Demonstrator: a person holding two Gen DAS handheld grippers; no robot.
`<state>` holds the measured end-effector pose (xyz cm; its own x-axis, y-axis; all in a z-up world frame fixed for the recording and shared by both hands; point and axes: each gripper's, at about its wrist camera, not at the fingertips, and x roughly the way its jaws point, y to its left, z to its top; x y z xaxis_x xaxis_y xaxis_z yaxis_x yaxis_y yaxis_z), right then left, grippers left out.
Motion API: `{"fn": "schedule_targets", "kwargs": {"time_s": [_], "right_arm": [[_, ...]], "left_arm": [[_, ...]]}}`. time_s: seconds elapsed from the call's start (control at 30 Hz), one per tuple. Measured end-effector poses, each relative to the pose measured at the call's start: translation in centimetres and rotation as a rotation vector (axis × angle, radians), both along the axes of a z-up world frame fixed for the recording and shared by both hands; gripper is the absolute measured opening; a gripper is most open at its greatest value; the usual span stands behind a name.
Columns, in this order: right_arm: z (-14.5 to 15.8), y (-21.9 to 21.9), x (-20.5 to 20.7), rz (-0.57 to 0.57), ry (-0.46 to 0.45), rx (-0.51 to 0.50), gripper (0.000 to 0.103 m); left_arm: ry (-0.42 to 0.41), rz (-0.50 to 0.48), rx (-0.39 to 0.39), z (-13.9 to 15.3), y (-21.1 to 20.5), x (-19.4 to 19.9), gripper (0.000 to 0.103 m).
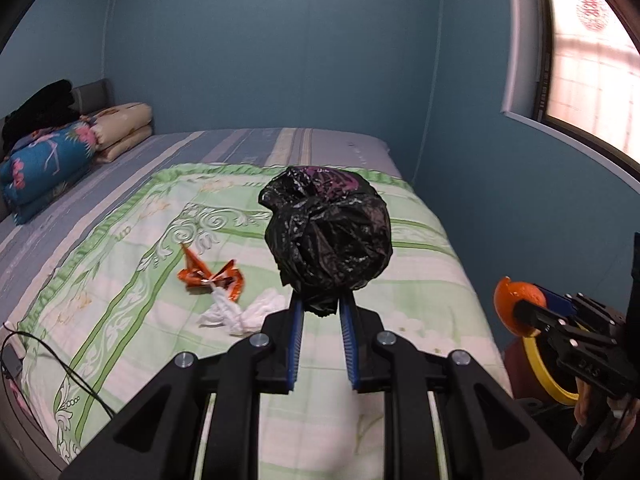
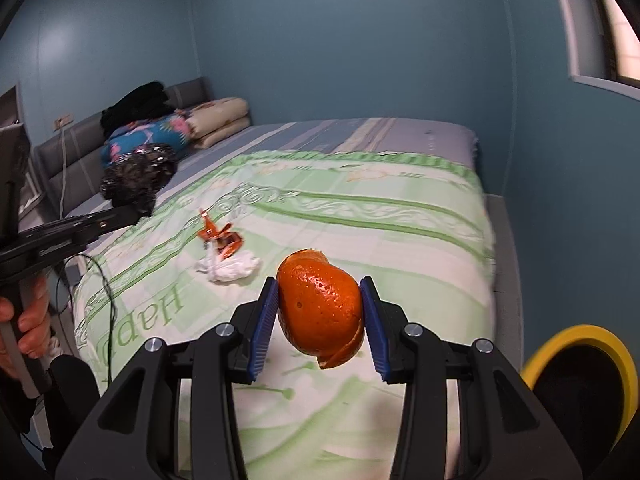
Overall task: Collect trash
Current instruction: 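Carry the black bag in the left tool while the right tool carries the orange to the bin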
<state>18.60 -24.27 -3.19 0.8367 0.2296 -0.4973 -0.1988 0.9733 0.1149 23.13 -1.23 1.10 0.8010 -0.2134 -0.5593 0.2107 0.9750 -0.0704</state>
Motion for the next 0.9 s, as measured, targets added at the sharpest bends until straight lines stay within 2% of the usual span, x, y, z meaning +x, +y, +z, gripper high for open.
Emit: {"fn": "schedule_targets", "kwargs": {"time_s": [0.33,0.6,0.9], "right_arm": [[1.1,-8.3,-4.4,-0.163,-0.056,0.044,0.039],[1.4,-13.2,-7.5,-0.272,-0.093,0.063,0.039],[1.1,-17.3,-10.2,-0.362,-0.101,0.071,0.039]], "left_arm": [[-0.058,-0.162,0.013,2.1,-7.1,-3.1,0.017],[-0.111,-0.273,0.03,3.0,-12.8,-4.9,0.017],[-0.128,-0.391,0.036,3.2,-18.6,-6.0,0.017]]}}
